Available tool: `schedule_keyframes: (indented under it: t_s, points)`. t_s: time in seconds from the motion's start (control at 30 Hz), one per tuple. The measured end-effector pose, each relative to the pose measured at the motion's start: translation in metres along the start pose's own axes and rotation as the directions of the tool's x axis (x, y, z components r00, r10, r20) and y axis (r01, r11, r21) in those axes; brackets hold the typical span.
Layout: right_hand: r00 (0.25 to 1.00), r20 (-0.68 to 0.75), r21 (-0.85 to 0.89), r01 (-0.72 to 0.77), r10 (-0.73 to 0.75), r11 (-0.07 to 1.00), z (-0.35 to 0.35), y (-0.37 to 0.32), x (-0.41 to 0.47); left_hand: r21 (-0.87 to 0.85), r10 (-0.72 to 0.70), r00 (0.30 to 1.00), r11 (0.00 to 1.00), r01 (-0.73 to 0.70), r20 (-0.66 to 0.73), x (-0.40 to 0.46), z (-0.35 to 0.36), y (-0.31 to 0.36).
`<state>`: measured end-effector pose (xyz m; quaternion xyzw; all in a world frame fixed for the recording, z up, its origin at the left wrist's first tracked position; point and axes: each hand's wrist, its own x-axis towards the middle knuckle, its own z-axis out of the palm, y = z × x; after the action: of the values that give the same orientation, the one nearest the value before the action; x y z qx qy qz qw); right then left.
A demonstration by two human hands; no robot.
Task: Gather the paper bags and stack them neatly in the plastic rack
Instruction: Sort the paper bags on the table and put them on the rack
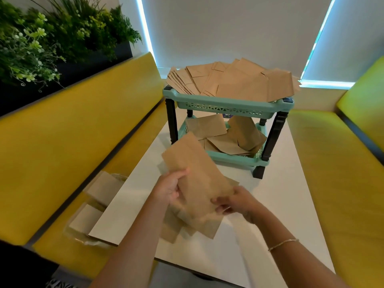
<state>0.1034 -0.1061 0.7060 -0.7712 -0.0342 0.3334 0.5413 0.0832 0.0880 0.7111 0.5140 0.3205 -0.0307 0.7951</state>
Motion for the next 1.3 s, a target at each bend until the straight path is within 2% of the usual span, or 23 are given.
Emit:
schedule_keyframes:
  t_s: [0.07,0.1,0.13,0.17,0.2,0.23,0.27,0.33,0.43,0.63,0.73,0.83,0.93,1.03,1.13,1.3]
  points:
    - [0.987,-0.155,-0.043,0.036,-0.042,0.998,-0.024,-0.008,-0.006,0.300,0.042,0.995,0.952,-0.067,0.087,0.005,0.005,-0.014]
    - [0.972,-0.221,-0.101,0.054,-0.075,0.993,-0.036,-0.011,-0.009,0.525,0.059,0.993,0.845,-0.102,0.097,0.010,0.008,-0.024]
    - [0.955,-0.276,-0.175,0.063,-0.110,0.983,-0.046,-0.013,-0.014,0.749,0.075,0.992,0.651,-0.122,0.097,0.016,0.010,-0.034]
    - [0.936,-0.321,-0.258,0.062,-0.146,0.964,-0.056,-0.014,-0.018,0.904,0.090,0.992,0.411,-0.116,0.086,0.022,0.013,-0.043]
    - [0.915,-0.357,-0.330,0.062,-0.186,0.942,-0.064,-0.015,-0.022,0.975,0.124,0.989,0.201,-0.099,0.075,0.025,0.018,-0.051]
    - [0.895,-0.385,-0.388,0.063,-0.224,0.920,-0.071,-0.014,-0.025,0.995,0.168,0.984,0.067,-0.077,0.064,0.026,0.022,-0.057]
    - [0.879,-0.404,-0.429,0.064,-0.254,0.901,-0.078,-0.011,-0.027,0.999,0.200,0.979,0.008,-0.051,0.049,0.028,0.027,-0.061]
    - [0.860,-0.426,-0.446,0.071,-0.281,0.892,-0.088,-0.005,-0.033,0.999,0.194,0.981,0.023,-0.026,0.021,0.030,0.033,-0.064]
    - [0.853,-0.440,-0.370,0.113,-0.282,0.922,-0.101,0.006,-0.040,0.998,0.145,0.989,0.062,-0.001,-0.008,0.033,0.037,-0.063]
    - [0.852,-0.442,-0.167,0.227,-0.279,0.959,-0.137,0.026,-0.060,0.973,0.251,0.968,0.213,-0.083,0.027,0.021,0.050,-0.058]
    - [0.863,-0.425,-0.045,0.281,-0.273,0.959,-0.157,0.032,-0.072,0.912,0.225,0.964,0.349,-0.216,0.142,0.008,0.053,-0.047]
    - [0.902,-0.356,0.026,0.271,-0.244,0.962,-0.174,0.036,-0.085,0.824,0.083,0.953,0.484,-0.293,0.291,-0.013,0.060,-0.030]
    - [0.932,-0.312,0.043,0.206,-0.182,0.978,-0.184,0.042,-0.096,0.777,-0.030,0.910,0.533,-0.336,0.414,-0.039,0.084,-0.022]
    - [0.931,-0.333,0.027,0.169,-0.151,0.985,-0.188,0.050,-0.106,0.685,-0.087,0.844,0.631,-0.365,0.530,-0.061,0.118,-0.031]
    - [0.936,-0.330,0.025,0.136,-0.121,0.990,-0.198,0.062,-0.120,0.645,-0.110,0.787,0.646,-0.408,0.608,-0.076,0.157,-0.057]
    - [0.930,-0.368,0.085,0.037,-0.003,0.996,-0.242,0.105,-0.154,0.660,-0.105,0.767,0.592,-0.463,0.633,-0.092,0.219,-0.113]
